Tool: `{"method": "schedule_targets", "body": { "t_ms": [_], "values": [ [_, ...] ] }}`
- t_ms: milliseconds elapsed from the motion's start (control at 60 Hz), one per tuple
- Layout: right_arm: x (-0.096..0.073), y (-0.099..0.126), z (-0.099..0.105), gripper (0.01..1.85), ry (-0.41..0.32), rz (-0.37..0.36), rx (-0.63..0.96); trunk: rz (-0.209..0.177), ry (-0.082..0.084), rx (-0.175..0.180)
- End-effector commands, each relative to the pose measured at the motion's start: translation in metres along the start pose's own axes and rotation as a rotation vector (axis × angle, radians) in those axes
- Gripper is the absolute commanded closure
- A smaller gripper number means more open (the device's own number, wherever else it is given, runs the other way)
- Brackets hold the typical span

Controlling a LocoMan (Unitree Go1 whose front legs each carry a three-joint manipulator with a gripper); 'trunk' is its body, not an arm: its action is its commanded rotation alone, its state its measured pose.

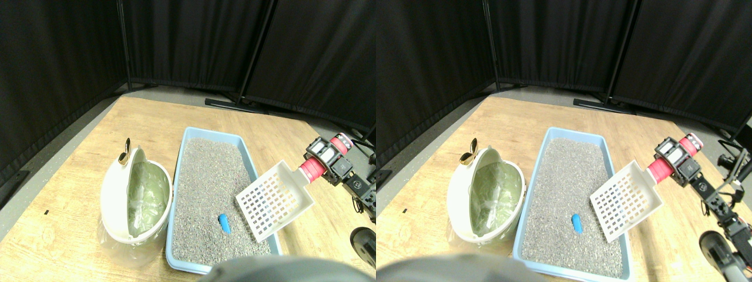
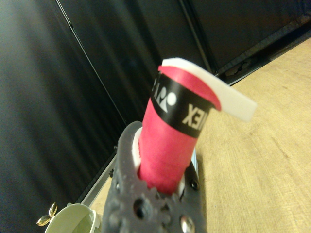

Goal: Scoop (unimanual)

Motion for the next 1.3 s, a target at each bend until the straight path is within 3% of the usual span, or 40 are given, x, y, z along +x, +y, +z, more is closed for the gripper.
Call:
{"method": "schedule_targets", "body": {
  "t_ms": [17, 533, 667, 783, 1300],
  "values": [
    [0.002, 0.004, 0.009, 1.81, -0.021, -0.002, 0.012, 0.018, 0.024, -0.012],
    [0.013, 0.025, 0.018, 1.81, 0.075, 0.047, -0.047, 0.022, 0.028, -0.025],
    [0.015, 0.029, 0.019, 1.81, 0.094, 0.035, -0.05, 0.023, 0.026, -0.026],
    [0.018, 0.03, 0.019, 1.81, 0.163, 0.008, -0.074, 0.023, 0.028, -0.029],
    [0.029, 0.04, 0.02, 1.81, 0.181, 0.014, -0.172, 0.018, 0.036, -0.024]
  ]
}}
